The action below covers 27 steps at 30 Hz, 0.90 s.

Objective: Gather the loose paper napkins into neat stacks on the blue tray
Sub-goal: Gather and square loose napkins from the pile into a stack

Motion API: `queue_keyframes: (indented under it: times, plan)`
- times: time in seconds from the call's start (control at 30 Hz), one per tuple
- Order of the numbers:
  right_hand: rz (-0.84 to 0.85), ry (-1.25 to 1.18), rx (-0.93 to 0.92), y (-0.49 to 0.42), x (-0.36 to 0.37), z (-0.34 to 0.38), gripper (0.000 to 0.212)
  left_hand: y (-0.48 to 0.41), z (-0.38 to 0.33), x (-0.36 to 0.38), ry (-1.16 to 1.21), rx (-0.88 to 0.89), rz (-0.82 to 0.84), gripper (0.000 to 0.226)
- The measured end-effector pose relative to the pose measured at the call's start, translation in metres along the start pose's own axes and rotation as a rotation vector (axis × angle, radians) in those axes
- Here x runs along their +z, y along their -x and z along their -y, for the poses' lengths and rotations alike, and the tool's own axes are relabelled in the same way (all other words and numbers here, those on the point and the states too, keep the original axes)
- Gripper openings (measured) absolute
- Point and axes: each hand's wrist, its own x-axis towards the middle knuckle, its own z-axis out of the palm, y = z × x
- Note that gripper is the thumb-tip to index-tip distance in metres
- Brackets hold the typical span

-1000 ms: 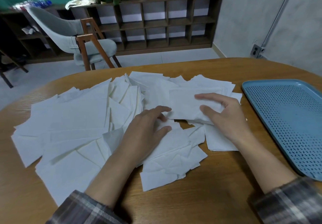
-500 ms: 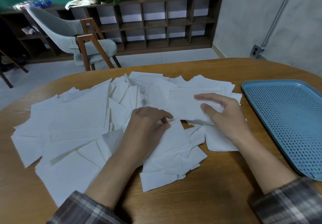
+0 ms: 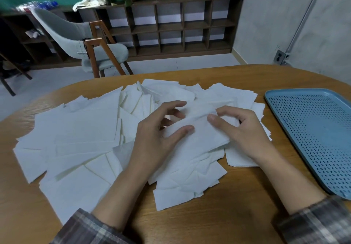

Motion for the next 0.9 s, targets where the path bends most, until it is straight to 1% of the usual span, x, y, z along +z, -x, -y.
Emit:
queue_keyframes:
  times: [0.07, 0.1, 0.17, 0.27, 0.37, 0.47, 0.6, 0.7, 0.77, 0.83, 0.9]
  plan:
    - [-0.035, -0.050, 0.014, -0.0011, -0.0051, 0.0023, 0.015, -0.0034, 0.0001, -0.0047, 0.043, -0.136, -0.008, 0.037]
    - [-0.036, -0.079, 0.024, -0.0011, -0.0066, 0.0036, 0.012, -0.0044, -0.0010, -0.0066, 0.110, -0.203, -0.017, 0.034]
    - [-0.005, -0.116, 0.024, 0.0001, -0.0068, 0.0074, 0.009, -0.0052, -0.0034, -0.0095, 0.246, -0.267, -0.043, 0.033]
    - [0.118, -0.172, 0.011, 0.0033, -0.0035, 0.0088, 0.032, -0.0050, -0.0057, -0.0096, 0.290, -0.263, -0.060, 0.034]
    - [0.163, -0.166, 0.005, 0.0042, 0.0003, 0.0075, 0.046, -0.0045, -0.0078, -0.0074, 0.318, -0.284, -0.061, 0.036]
    - [0.165, -0.157, 0.000, 0.0043, 0.0016, 0.0086, 0.048, -0.0039, -0.0068, -0.0056, 0.299, -0.278, -0.077, 0.036]
    - [0.153, -0.139, 0.004, 0.0035, 0.0020, 0.0081, 0.041, -0.0037, -0.0055, -0.0042, 0.248, -0.275, -0.099, 0.034]
    - [0.157, -0.129, -0.001, 0.0039, 0.0024, 0.0087, 0.040, -0.0036, -0.0032, -0.0038, 0.208, -0.267, -0.119, 0.033]
    - [0.159, -0.125, -0.025, 0.0039, 0.0025, 0.0090, 0.045, -0.0028, -0.0024, -0.0023, 0.163, -0.246, -0.157, 0.034]
    - [0.146, -0.162, -0.039, 0.0030, 0.0019, 0.0098, 0.055, -0.0026, -0.0036, -0.0008, 0.094, -0.239, -0.197, 0.041]
    - [0.140, -0.282, -0.032, 0.0019, -0.0007, 0.0107, 0.067, -0.0030, -0.0046, -0.0014, 0.086, -0.305, -0.171, 0.053]
